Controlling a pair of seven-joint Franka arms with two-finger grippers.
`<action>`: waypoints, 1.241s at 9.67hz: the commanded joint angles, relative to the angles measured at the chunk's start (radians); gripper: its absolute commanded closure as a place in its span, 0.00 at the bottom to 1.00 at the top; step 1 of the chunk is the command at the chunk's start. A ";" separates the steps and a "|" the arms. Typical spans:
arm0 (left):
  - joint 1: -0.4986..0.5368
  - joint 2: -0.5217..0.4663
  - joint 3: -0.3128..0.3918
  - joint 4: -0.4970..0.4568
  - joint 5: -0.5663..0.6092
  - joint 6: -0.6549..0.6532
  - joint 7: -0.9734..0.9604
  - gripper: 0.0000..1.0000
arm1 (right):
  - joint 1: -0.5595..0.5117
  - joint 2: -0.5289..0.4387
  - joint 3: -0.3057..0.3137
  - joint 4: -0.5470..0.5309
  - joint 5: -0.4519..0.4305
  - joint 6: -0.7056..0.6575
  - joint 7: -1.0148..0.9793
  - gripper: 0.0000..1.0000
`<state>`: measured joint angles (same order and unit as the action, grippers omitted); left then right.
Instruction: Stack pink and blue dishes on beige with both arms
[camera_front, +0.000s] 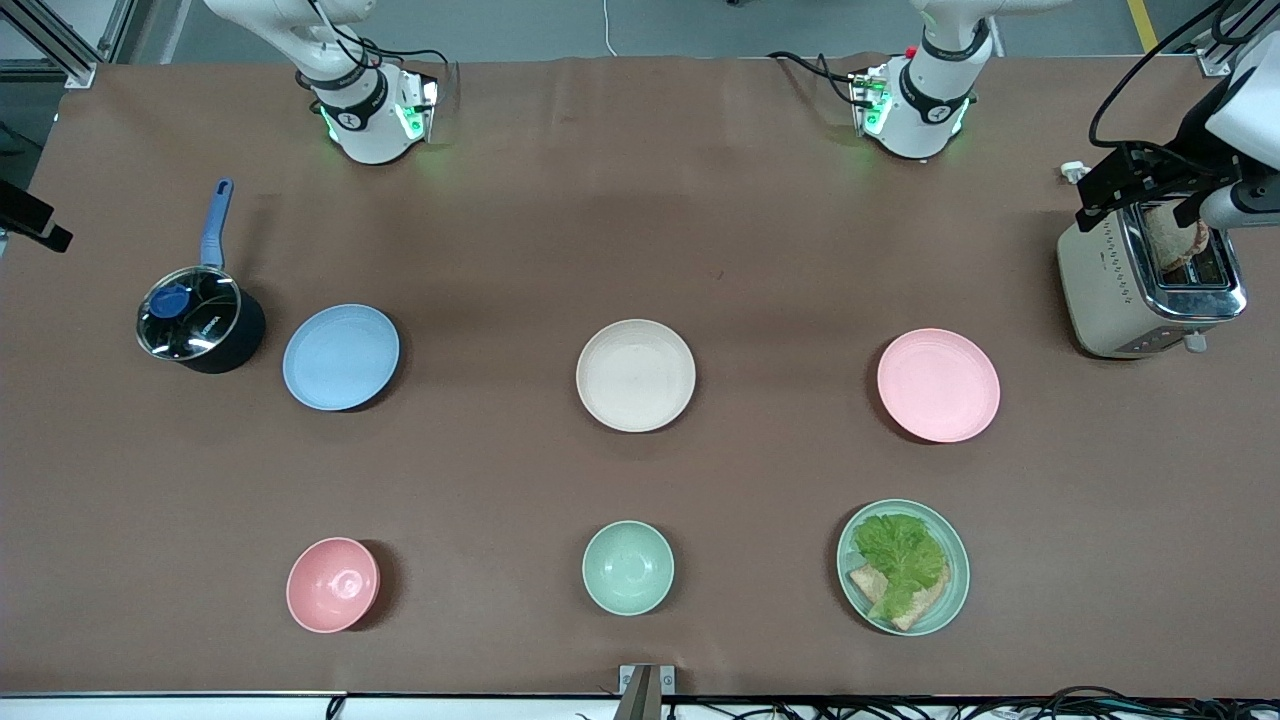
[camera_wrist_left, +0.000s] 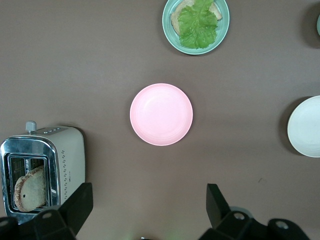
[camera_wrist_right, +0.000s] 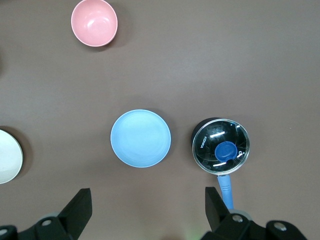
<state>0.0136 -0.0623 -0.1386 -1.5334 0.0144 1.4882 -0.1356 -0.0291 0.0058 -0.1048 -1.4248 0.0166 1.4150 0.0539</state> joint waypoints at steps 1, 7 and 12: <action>0.000 0.021 0.002 0.004 0.004 -0.022 0.024 0.00 | -0.002 -0.010 0.000 -0.009 0.003 -0.005 -0.006 0.00; 0.081 0.215 0.004 0.009 -0.002 0.056 0.104 0.00 | 0.002 0.008 0.000 -0.003 0.003 -0.002 -0.008 0.00; 0.176 0.216 -0.001 -0.357 -0.007 0.485 0.252 0.00 | -0.005 0.066 0.000 -0.392 0.006 0.368 -0.132 0.00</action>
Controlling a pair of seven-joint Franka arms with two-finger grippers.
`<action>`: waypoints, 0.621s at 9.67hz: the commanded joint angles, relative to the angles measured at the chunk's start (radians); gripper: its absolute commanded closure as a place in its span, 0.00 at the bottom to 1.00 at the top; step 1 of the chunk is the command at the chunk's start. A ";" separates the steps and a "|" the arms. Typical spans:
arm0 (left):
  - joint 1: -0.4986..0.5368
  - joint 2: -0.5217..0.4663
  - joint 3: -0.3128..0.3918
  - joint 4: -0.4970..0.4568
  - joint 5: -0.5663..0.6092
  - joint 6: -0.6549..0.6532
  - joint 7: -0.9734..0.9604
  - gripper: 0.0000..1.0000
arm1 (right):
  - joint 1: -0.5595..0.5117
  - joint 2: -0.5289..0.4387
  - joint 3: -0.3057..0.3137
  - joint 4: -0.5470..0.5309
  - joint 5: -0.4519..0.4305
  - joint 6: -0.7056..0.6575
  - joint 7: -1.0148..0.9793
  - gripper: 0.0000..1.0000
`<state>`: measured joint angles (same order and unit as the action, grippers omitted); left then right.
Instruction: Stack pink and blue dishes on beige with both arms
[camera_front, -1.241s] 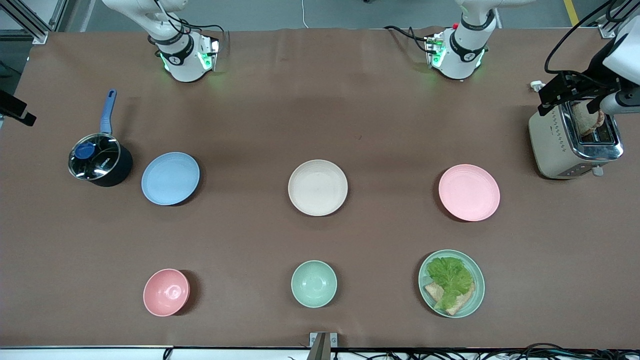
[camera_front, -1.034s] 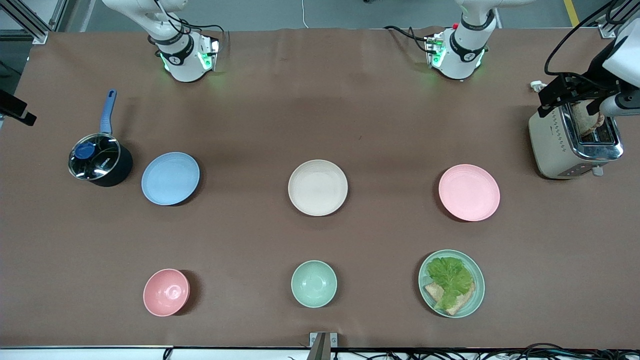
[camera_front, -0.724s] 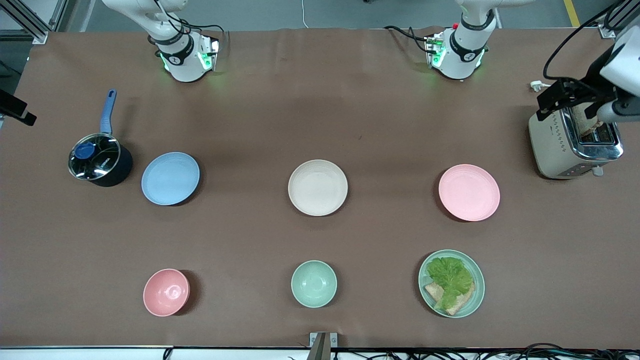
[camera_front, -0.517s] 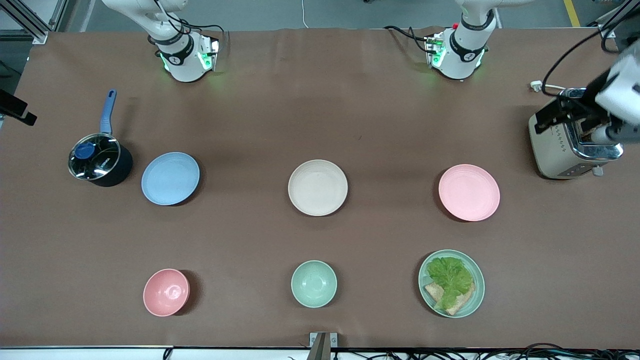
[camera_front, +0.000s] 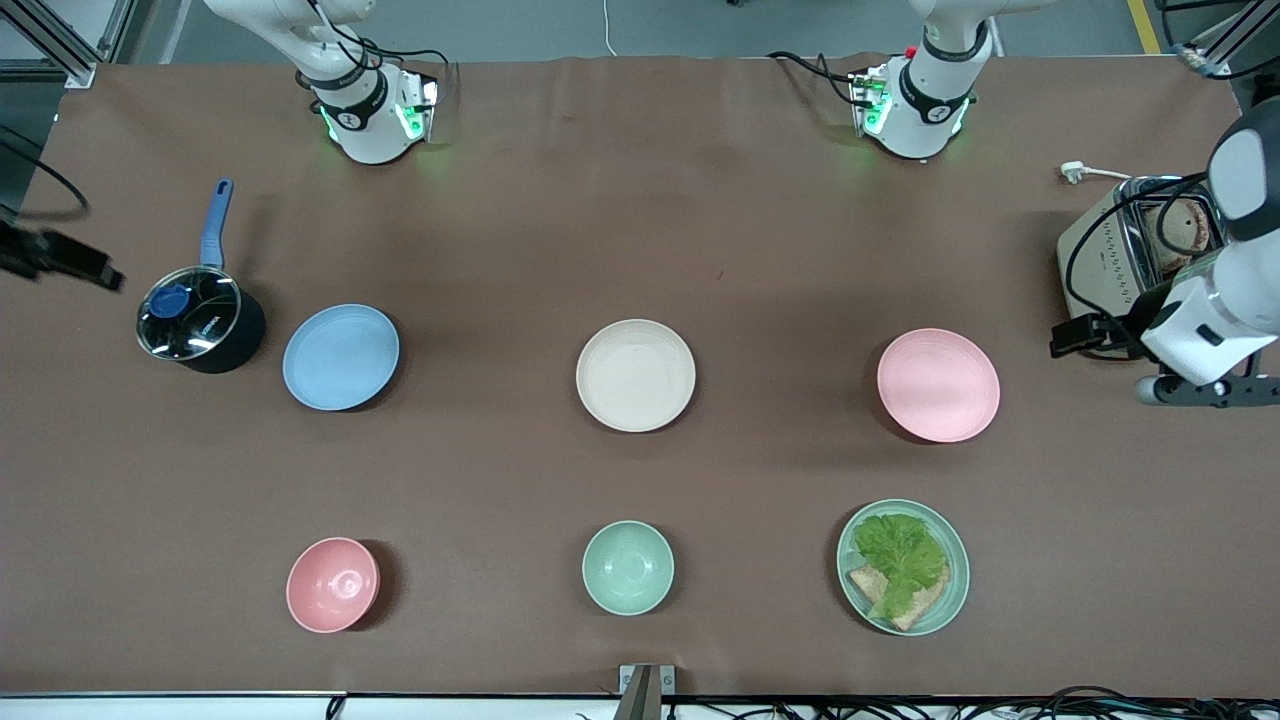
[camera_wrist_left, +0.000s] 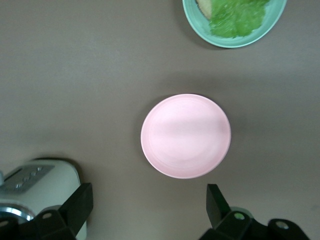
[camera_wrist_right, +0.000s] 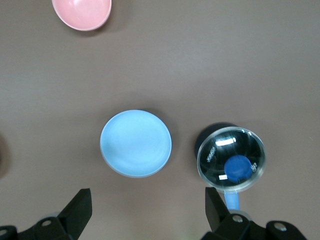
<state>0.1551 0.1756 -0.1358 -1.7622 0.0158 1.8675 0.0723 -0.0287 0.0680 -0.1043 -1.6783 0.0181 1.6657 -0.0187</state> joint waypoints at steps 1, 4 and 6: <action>0.040 -0.021 -0.004 -0.184 -0.008 0.183 0.073 0.00 | -0.010 0.033 0.000 -0.214 0.008 0.222 -0.099 0.00; 0.086 0.043 -0.004 -0.279 -0.008 0.364 0.170 0.00 | -0.017 0.149 -0.002 -0.380 0.092 0.507 -0.319 0.00; 0.147 0.157 -0.018 -0.278 -0.052 0.451 0.259 0.00 | -0.052 0.211 -0.003 -0.405 0.199 0.548 -0.504 0.00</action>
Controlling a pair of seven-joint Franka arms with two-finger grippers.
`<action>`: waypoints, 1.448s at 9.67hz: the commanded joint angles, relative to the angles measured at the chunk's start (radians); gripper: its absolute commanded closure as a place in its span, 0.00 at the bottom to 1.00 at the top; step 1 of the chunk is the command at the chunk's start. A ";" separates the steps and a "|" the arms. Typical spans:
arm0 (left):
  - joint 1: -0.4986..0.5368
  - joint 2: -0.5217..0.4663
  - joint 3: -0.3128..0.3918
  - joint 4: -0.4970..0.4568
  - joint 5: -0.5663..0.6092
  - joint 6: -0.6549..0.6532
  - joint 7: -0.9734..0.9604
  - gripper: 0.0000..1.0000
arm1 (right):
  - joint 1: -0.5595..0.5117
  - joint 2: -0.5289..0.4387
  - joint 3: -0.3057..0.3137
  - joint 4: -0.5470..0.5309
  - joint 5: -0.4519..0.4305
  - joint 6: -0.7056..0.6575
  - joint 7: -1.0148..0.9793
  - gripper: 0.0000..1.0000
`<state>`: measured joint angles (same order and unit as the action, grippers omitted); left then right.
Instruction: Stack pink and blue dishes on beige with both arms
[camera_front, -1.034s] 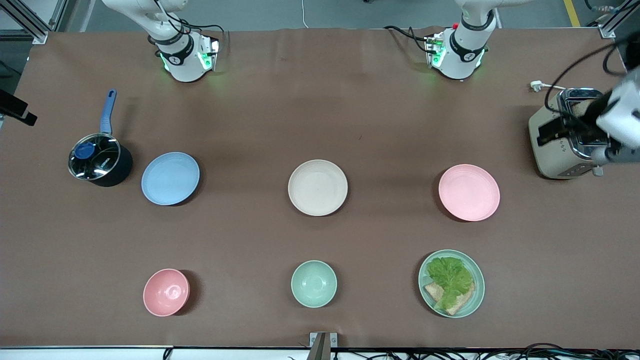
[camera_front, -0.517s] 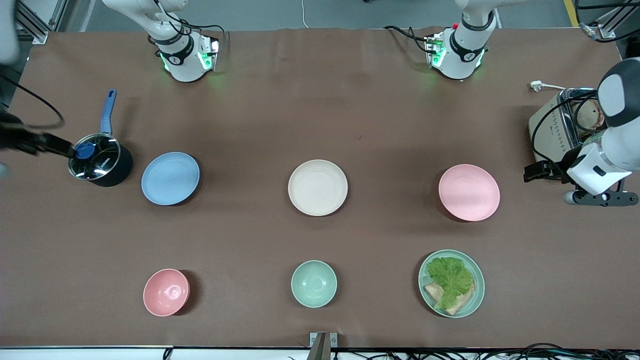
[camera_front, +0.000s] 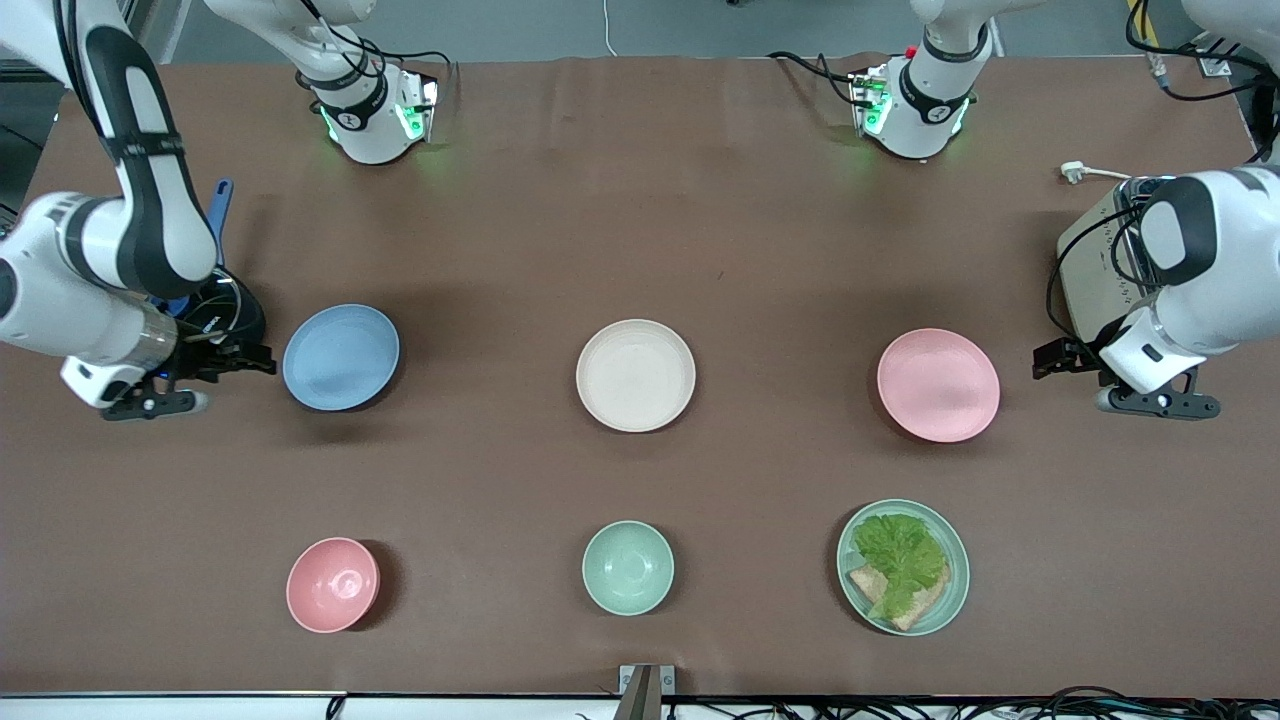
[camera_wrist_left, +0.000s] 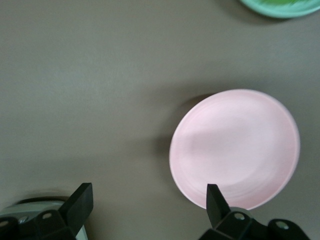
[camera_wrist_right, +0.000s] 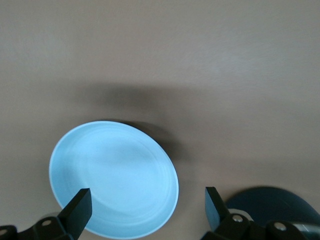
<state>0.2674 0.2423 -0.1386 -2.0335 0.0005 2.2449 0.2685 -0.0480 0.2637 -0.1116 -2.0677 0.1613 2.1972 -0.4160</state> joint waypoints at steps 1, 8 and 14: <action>0.042 0.145 -0.015 -0.005 -0.077 0.131 0.111 0.00 | -0.062 0.053 0.004 -0.026 0.082 0.059 -0.201 0.00; 0.047 0.281 -0.036 0.009 -0.209 0.151 0.167 0.51 | -0.058 0.149 0.009 -0.129 0.187 0.228 -0.277 0.42; 0.042 0.246 -0.085 0.052 -0.218 0.133 0.141 1.00 | -0.059 0.143 0.006 -0.108 0.257 0.197 -0.276 1.00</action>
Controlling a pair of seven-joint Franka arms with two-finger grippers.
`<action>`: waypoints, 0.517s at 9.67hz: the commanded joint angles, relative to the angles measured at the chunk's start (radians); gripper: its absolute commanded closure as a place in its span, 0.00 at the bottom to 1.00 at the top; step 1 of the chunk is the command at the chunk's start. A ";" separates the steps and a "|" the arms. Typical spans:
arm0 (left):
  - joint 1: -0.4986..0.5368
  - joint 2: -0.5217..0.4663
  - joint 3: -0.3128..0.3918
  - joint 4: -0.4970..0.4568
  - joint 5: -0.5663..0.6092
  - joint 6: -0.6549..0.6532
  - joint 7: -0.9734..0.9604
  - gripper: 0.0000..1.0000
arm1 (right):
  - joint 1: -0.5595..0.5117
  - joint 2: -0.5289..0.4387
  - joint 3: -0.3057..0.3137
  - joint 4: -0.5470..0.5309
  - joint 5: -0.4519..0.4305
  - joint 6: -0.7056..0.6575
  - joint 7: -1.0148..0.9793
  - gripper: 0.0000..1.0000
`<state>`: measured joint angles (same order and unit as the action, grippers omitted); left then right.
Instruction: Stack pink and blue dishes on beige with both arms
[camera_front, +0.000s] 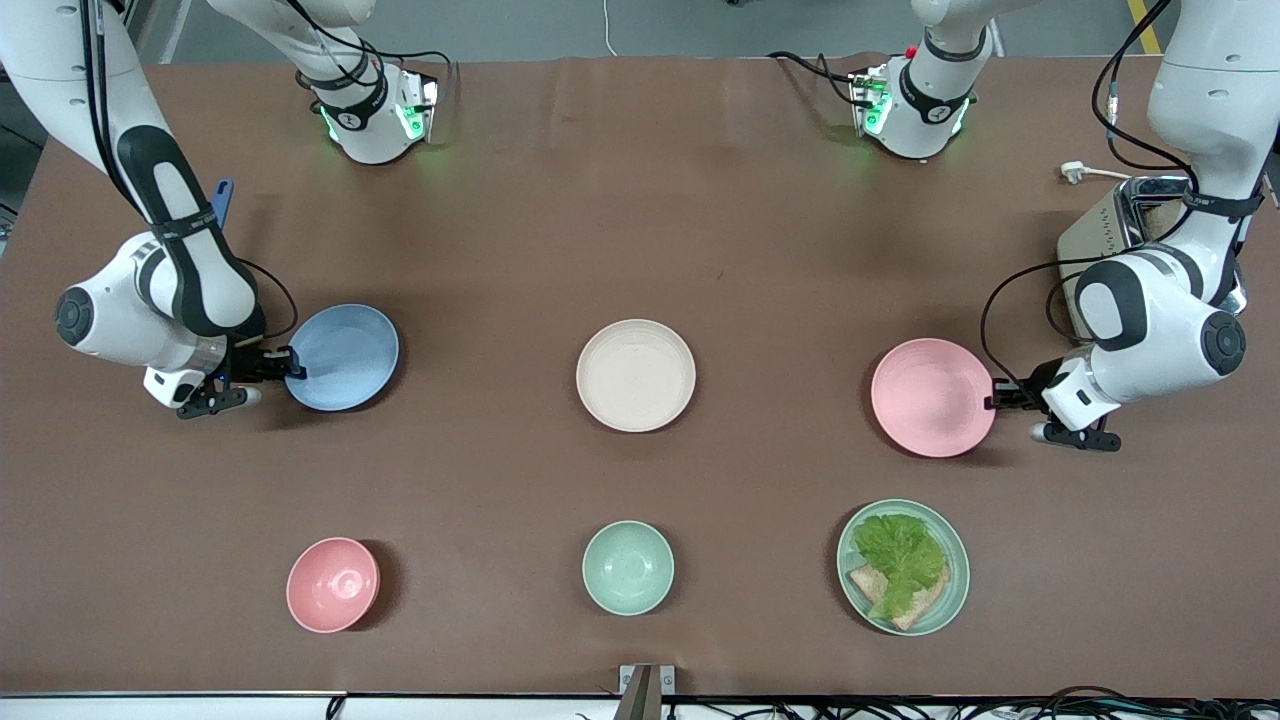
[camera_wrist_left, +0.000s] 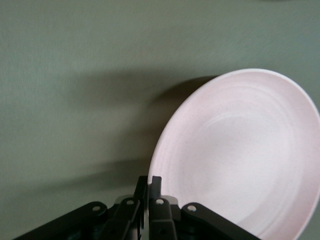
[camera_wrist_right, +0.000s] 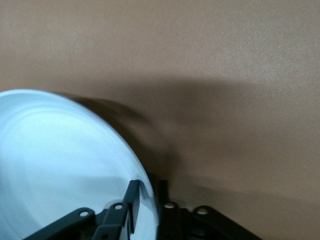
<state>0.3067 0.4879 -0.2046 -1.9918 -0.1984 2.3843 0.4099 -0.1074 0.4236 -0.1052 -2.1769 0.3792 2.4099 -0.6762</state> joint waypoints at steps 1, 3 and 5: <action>-0.003 -0.032 -0.047 0.017 -0.018 -0.020 -0.052 1.00 | -0.003 -0.029 -0.008 0.067 0.043 -0.144 -0.007 1.00; -0.024 -0.045 -0.134 0.104 -0.009 -0.121 -0.266 1.00 | -0.003 -0.026 -0.075 0.283 0.034 -0.488 0.048 1.00; -0.026 -0.051 -0.188 0.166 -0.004 -0.221 -0.355 1.00 | -0.011 -0.026 -0.085 0.415 0.027 -0.650 0.095 1.00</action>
<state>0.2759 0.4183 -0.3810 -1.8554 -0.2003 2.2133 0.0808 -0.1126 0.3961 -0.1882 -1.8309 0.3962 1.8391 -0.6220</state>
